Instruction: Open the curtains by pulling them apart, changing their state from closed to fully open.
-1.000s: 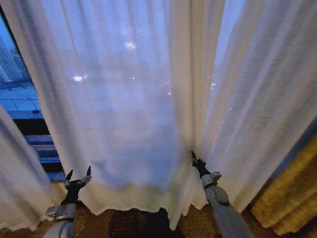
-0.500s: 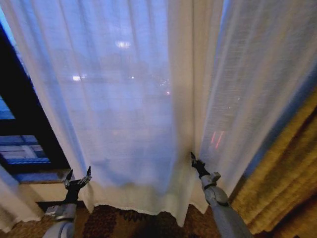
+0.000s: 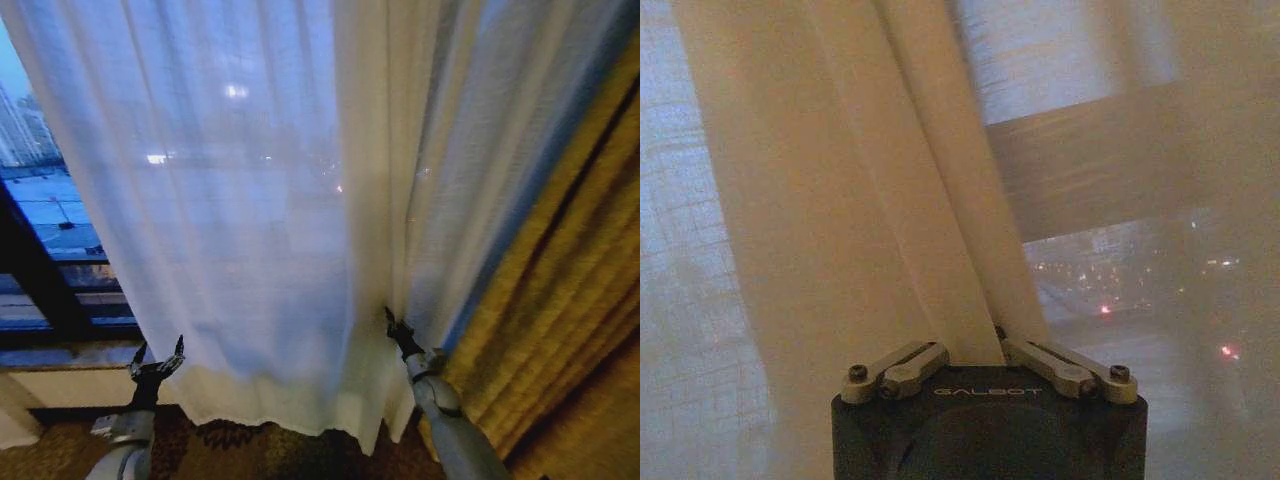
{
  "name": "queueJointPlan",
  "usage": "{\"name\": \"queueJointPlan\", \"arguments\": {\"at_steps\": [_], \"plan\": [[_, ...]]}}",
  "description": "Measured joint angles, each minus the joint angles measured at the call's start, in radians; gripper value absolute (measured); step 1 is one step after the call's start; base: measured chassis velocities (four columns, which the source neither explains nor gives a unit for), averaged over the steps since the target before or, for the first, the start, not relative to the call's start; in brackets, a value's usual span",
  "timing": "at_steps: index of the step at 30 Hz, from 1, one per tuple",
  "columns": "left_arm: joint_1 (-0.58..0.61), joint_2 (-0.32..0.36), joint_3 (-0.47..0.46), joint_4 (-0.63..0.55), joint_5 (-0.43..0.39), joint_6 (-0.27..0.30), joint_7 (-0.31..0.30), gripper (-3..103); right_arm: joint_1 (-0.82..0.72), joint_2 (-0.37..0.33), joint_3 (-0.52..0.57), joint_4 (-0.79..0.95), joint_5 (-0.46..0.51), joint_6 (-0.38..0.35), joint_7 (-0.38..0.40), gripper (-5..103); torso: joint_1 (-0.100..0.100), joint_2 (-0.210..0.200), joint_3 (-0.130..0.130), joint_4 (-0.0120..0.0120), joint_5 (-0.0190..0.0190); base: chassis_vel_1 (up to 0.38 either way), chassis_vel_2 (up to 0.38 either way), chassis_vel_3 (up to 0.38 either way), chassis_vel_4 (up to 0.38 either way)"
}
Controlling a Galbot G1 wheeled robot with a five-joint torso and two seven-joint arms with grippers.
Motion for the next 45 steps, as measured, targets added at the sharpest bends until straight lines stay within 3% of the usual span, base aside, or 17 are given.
{"name": "queueJointPlan", "arguments": {"at_steps": [11, 20, 22, 34, 45], "plan": [[0.0, 0.0, 0.0, 0.0, 0.0, 0.0, 0.0, 100, 0.01, 0.006, -0.007, -0.011, -0.057, 0.044, 0.02, 0, 0.0, 0.0, 0.0, -0.0003, 0.0002, -0.297, -0.289, 0.299, 0.291], [0.0, 0.0, 0.0, 0.0, 0.0, 0.0, 0.0, 100, 0.006, -0.001, -0.013, -0.013, -0.139, 0.045, 0.051, 0, 0.0, 0.0, 0.0, 0.0004, -0.0015, 0.011, -0.01, 0.017, -0.006], [0.0, 0.0, -0.001, 0.0, 0.0, 0.0, 0.0, 100, 0.012, -0.006, -0.012, -0.027, -0.139, 0.04, 0.082, 0, 0.0, 0.0, 0.0, 0.0004, 0.0, 0.07, 0.041, -0.039, -0.052], [0.0, 0.0, 0.0, 0.0, 0.0, 0.0, 0.0, 100, 0.102, -0.072, 0.025, -0.14, -0.153, 0.009, 0.265, 0, 0.0, 0.0, 0.0, 0.0001, -0.0003, 0.0, 0.0, 0.0, 0.0], [0.0, 0.0, 0.0, 0.0, 0.0, 0.0, 0.0, 100, 0.115, -0.092, 0.043, -0.146, -0.173, 0.005, 0.319, 0, 0.0, 0.0, 0.0, 0.0, -0.0002, 0.0, 0.0, 0.0, 0.0]]}}
